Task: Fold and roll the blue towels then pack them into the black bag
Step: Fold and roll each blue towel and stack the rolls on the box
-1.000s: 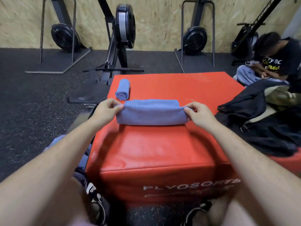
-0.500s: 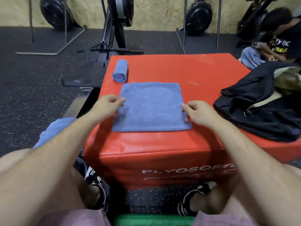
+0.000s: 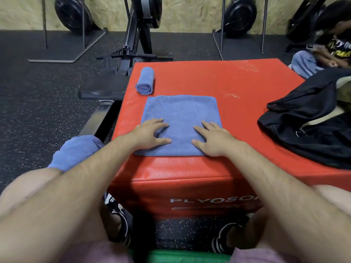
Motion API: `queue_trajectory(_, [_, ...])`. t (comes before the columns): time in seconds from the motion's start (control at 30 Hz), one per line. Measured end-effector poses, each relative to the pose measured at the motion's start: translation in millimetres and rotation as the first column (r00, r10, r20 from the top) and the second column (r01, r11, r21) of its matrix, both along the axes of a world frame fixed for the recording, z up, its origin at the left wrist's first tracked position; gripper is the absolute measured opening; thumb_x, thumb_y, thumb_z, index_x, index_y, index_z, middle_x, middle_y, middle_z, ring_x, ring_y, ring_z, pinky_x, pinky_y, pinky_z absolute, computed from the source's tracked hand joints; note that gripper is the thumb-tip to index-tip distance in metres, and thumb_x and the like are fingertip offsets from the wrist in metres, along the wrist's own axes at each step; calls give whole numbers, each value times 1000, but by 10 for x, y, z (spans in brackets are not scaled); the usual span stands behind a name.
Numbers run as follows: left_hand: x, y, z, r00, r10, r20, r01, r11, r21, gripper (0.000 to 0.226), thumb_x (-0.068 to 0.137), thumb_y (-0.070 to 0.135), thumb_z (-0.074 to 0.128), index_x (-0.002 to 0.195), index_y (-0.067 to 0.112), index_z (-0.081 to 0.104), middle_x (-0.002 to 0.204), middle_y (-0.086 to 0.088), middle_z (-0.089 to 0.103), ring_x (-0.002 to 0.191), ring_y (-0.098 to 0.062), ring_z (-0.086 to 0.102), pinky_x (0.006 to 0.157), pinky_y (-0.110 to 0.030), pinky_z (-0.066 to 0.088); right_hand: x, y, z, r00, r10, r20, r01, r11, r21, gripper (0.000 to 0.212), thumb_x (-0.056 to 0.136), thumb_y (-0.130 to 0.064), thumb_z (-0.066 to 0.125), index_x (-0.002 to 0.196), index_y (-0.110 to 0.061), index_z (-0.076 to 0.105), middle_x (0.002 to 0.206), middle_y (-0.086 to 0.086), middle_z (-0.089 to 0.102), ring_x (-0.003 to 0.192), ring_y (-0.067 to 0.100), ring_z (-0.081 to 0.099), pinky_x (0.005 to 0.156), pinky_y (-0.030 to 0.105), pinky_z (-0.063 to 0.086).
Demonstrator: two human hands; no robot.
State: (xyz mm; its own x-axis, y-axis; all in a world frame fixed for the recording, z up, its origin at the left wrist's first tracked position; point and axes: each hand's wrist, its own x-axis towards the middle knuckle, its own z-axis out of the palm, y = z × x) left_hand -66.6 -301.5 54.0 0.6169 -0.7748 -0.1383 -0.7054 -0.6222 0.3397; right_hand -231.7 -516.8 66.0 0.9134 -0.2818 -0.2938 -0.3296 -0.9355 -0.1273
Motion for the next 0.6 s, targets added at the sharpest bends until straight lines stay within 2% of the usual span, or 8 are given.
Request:
queue_trajectory(0.13, [-165, 100, 133, 995, -93, 35, 89, 990, 112, 74, 76, 67, 72, 139, 37, 50, 145, 4, 42, 135, -20, 40, 112, -40, 35, -171, 158, 105, 998, 48, -42, -50, 998, -30, 74, 95, -65, 38, 158, -32, 16, 167, 4, 6, 153, 27, 8, 123, 44, 16])
queue_trajectory(0.23, [-246, 127, 209, 990, -120, 69, 104, 975, 199, 69, 74, 74, 67, 133, 42, 50, 133, 8, 44, 123, -20, 45, 102, -40, 40, -182, 249, 227, 988, 85, -129, -93, 994, -55, 76, 94, -67, 40, 156, -30, 18, 165, 4, 8, 150, 30, 15, 118, 48, 26])
queue_trajectory(0.33, [-188, 49, 316, 989, -129, 76, 110, 971, 212, 62, 79, 74, 61, 131, 43, 50, 124, 7, 46, 116, -21, 49, 98, -38, 41, 3, 175, 338, 986, 86, -142, -94, 994, -50, 77, 94, -66, 43, 156, -29, 18, 165, 4, 9, 149, 32, 18, 117, 50, 28])
queue_trajectory(0.5, [124, -179, 482, 983, -142, 119, 117, 973, 199, 60, 90, 63, 57, 144, 39, 42, 141, 3, 42, 128, -22, 47, 105, -39, 40, 372, -127, 483, 997, 64, -32, -67, 994, -82, 67, 100, -53, 42, 157, -24, 22, 166, 7, 12, 151, 31, 18, 120, 46, 26])
queue_trajectory(0.6, [373, -315, 405, 989, -92, 118, 75, 988, 135, 54, 95, 53, 56, 143, 32, 45, 145, 2, 43, 131, -25, 46, 109, -43, 39, 518, -256, 354, 996, 23, 92, -19, 999, -36, 56, 101, -44, 44, 152, -21, 35, 161, 4, 26, 148, 26, 25, 116, 44, 30])
